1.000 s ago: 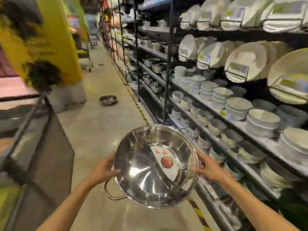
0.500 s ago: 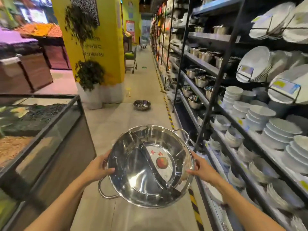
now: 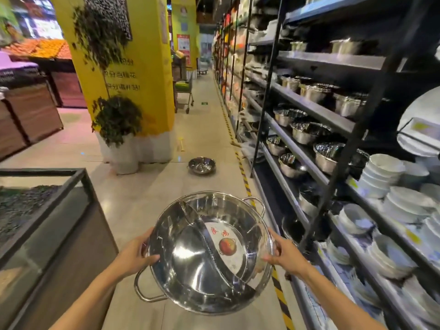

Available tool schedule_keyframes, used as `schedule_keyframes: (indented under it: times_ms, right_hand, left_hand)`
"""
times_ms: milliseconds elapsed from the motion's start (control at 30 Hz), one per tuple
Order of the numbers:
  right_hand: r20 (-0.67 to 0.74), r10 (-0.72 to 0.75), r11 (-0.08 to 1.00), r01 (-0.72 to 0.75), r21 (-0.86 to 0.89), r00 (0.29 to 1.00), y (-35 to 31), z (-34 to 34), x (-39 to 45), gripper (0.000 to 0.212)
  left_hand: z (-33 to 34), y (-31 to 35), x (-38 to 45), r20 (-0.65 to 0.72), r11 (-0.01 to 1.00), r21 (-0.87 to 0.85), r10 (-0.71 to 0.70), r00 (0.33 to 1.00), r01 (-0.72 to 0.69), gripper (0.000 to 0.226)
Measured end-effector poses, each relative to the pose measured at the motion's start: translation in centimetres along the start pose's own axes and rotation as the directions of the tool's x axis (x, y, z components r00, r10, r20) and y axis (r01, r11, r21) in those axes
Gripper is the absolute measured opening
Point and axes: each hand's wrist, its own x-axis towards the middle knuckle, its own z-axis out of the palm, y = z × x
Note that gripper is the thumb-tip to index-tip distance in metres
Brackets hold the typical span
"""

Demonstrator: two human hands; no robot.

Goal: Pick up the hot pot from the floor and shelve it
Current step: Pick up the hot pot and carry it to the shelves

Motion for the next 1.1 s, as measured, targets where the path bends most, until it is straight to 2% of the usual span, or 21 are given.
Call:
schedule_keyframes:
  times_ms: [133,200,333,467,567,767,900,1000,1100]
  right_hand:
    - [-0.039,-0.027,0.999,0.027,0.025,0.999,-2.2,-1.2,8.1,0.079]
    - [-0.081,-0.046,0.999,0.047,0.014,0.996,-2.7,-2.0,12.1,0.082]
    - [-0.118,-0.030,0.998,0.023,-0.061,0.993,-2.8,-3.6,19.7,0.085]
    - [-0.141,0.021,0.998,-0.029,-0.054,0.990,-1.8,-5.7,27.6,0.082]
    - [-0.160,0.035,0.999,-0.037,-0.012,0.986,-0.6,-7.2,34.3,0.081]
    - [-0.224,0.043,0.994,-0.018,0.112,0.974,2.1,-11.3,47.5,0.082]
    - [-0.311,0.128,0.975,-0.061,0.215,0.942,2.6,-14.6,53.5,0.082]
    - [-0.385,0.147,0.968,-0.052,0.247,0.911,3.0,-16.8,56.6,0.079]
    - [-0.450,0.228,0.957,-0.113,0.267,0.863,3.9,-18.7,58.8,0.083]
  left_hand:
    - [-3.8,-1.4,10.0,0.030,0.999,0.038,0.024,0.999,-0.025,0.061]
    - [-5.3,-2.0,14.9,0.022,0.996,0.078,0.035,0.999,-0.037,0.069]
    - [-7.3,-2.8,23.6,0.068,0.992,0.088,0.082,0.994,-0.088,0.070]
    - [-7.9,-4.3,33.1,0.090,0.990,0.077,0.114,0.989,-0.121,0.067]
    - [-7.6,-5.6,40.9,0.099,0.985,0.128,0.106,0.989,-0.118,0.055]
    - [-7.8,-5.0,58.6,0.174,0.972,0.187,0.113,0.978,-0.145,0.049]
    - [-8.0,-2.8,69.3,0.195,0.958,0.198,0.168,0.966,-0.207,0.065]
    - [-7.2,-1.2,76.6,0.260,0.948,0.202,0.190,0.947,-0.246,0.075]
    - [-5.4,0.0,83.5,0.363,0.932,0.160,0.250,0.898,-0.324,0.088]
